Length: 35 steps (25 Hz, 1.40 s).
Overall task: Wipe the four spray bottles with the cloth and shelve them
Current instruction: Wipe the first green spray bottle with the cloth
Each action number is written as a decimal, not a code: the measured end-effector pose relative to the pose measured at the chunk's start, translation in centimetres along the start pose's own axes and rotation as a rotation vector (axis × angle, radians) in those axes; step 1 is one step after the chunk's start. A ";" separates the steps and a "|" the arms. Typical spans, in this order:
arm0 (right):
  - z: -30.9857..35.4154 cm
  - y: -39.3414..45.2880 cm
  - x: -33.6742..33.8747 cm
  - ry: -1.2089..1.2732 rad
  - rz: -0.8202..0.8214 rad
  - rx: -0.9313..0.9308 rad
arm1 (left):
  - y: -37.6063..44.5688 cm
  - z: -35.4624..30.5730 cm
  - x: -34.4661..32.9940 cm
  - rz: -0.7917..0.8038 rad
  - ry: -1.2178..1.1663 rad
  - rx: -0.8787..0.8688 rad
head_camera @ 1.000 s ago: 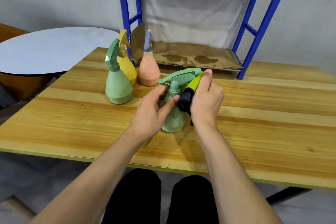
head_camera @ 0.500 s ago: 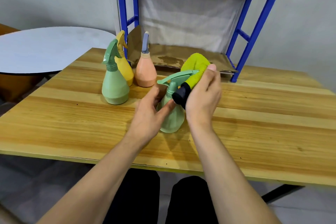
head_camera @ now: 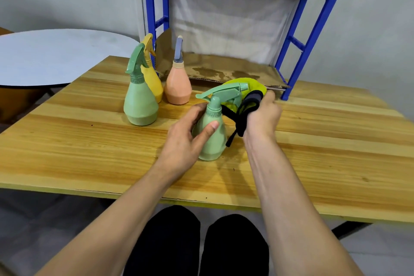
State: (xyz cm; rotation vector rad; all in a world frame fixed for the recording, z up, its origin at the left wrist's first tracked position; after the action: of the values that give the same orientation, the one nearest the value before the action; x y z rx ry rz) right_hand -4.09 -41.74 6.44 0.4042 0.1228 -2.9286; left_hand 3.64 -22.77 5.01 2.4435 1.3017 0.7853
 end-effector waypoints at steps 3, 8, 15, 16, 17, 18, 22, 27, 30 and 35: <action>3.2 -1.8 1.7 -0.016 -0.056 0.281 | 0.0 0.3 0.2 -0.002 -0.004 0.006; 4.2 -5.0 -0.1 -0.281 0.088 0.594 | 0.0 0.6 -0.2 -0.015 -0.014 -0.029; 11.4 -5.9 1.0 -0.361 0.087 0.966 | -0.1 1.3 -0.7 0.060 -0.062 0.058; 12.7 -6.9 -0.3 -0.417 0.166 1.069 | -0.1 1.5 -0.8 0.058 -0.064 0.069; 13.3 -8.1 -1.9 -0.551 0.246 1.182 | -0.2 1.7 -0.8 0.053 -0.056 0.073; 13.3 -9.4 -3.5 -0.743 0.301 1.297 | -0.4 2.0 -0.8 0.048 -0.028 0.077; 10.3 -11.1 -6.1 -1.190 0.474 1.625 | -2.2 3.5 -0.8 0.099 0.111 0.100; 9.0 -9.9 -7.5 -1.219 0.635 1.651 | -2.4 3.7 -0.8 0.088 0.180 0.099; 9.6 -9.8 -7.3 -1.074 0.505 1.528 | -2.5 3.4 -0.6 0.112 0.191 0.099; 11.3 -7.2 -6.4 -0.816 0.438 0.943 | -2.5 3.2 -0.8 0.123 0.175 0.106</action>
State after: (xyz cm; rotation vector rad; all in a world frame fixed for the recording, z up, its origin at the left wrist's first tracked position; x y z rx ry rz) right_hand -2.38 -34.80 19.42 -0.5996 -1.2697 -2.2834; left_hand 3.38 -21.92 1.01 2.6094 1.2931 1.0059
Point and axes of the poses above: each hand's wrist, its own y-axis towards the middle knuckle, its own x-axis out of the back of the hand, z = x × y, the point moved 8 cm from there along y, towards the middle knuckle, and after that the axes turned 6 degrees about y, right-handed, at the moved point
